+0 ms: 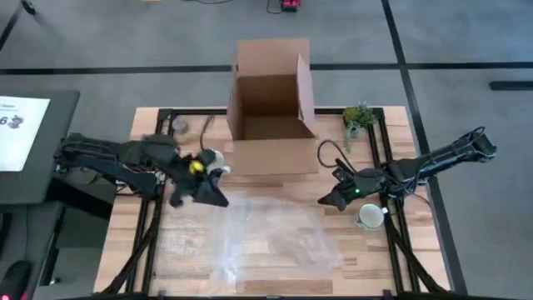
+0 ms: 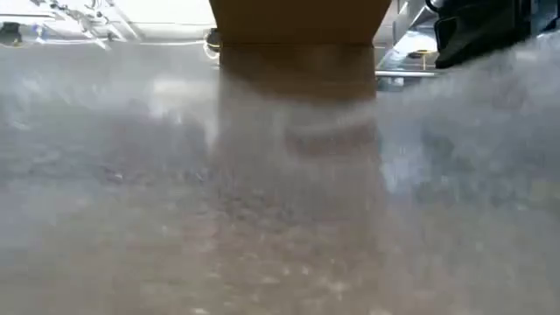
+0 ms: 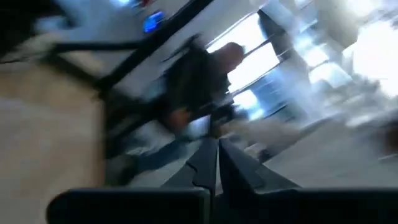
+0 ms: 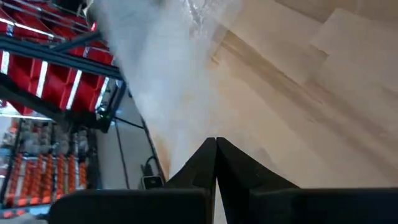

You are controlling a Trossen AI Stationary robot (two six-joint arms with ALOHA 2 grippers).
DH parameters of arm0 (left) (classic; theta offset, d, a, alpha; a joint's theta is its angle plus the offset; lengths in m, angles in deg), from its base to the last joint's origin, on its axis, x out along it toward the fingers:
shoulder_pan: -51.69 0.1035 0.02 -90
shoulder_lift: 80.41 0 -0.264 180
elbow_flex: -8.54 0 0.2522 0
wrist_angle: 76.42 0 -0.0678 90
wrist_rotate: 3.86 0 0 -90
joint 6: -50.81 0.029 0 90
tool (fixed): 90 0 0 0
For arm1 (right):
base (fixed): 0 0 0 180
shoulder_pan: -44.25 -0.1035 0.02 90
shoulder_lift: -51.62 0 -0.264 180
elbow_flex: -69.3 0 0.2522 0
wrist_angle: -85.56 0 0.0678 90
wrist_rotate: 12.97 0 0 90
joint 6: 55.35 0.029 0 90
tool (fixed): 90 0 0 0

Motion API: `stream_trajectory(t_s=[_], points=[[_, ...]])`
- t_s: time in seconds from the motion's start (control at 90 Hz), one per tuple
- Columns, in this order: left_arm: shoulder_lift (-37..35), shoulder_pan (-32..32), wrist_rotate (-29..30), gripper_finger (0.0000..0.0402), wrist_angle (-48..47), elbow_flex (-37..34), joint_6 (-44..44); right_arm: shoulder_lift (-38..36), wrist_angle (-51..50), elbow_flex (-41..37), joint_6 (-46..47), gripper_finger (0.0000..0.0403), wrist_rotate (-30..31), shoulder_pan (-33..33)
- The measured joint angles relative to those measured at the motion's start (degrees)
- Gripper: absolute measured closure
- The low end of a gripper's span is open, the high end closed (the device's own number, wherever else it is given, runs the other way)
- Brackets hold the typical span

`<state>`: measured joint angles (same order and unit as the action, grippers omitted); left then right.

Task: Wrap mug
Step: Prepare the right transparent bubble wrap

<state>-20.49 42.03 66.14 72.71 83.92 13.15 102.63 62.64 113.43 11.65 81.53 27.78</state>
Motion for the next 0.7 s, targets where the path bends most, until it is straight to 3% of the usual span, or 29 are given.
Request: stream_trajectory(t_s=[0.1, 0.2, 0.433, 0.7], points=[[2.25, 1.03, 4.49, 0.0399, -12.02, 0.0, 9.3, 0.0, -0.56, 0.0, 0.02, 0.0403, -0.08, 0.0], [5.47, 1.91, 5.1, 0.0382, -21.01, -0.09, 15.29, 0.0, -0.64, 0.0, 0.2, 0.0403, -0.38, 0.0], [14.1, 1.97, 5.45, 0.0307, -39.75, -0.09, 21.57, 0.0, -0.74, 0.0, 1.96, 0.0403, -0.54, 0.0], [19.5, 3.13, 8.73, 0.0244, -44.35, -0.09, 32.24, 0.0, -0.73, 0.0, 3.9, 0.0403, -0.54, 0.0]])
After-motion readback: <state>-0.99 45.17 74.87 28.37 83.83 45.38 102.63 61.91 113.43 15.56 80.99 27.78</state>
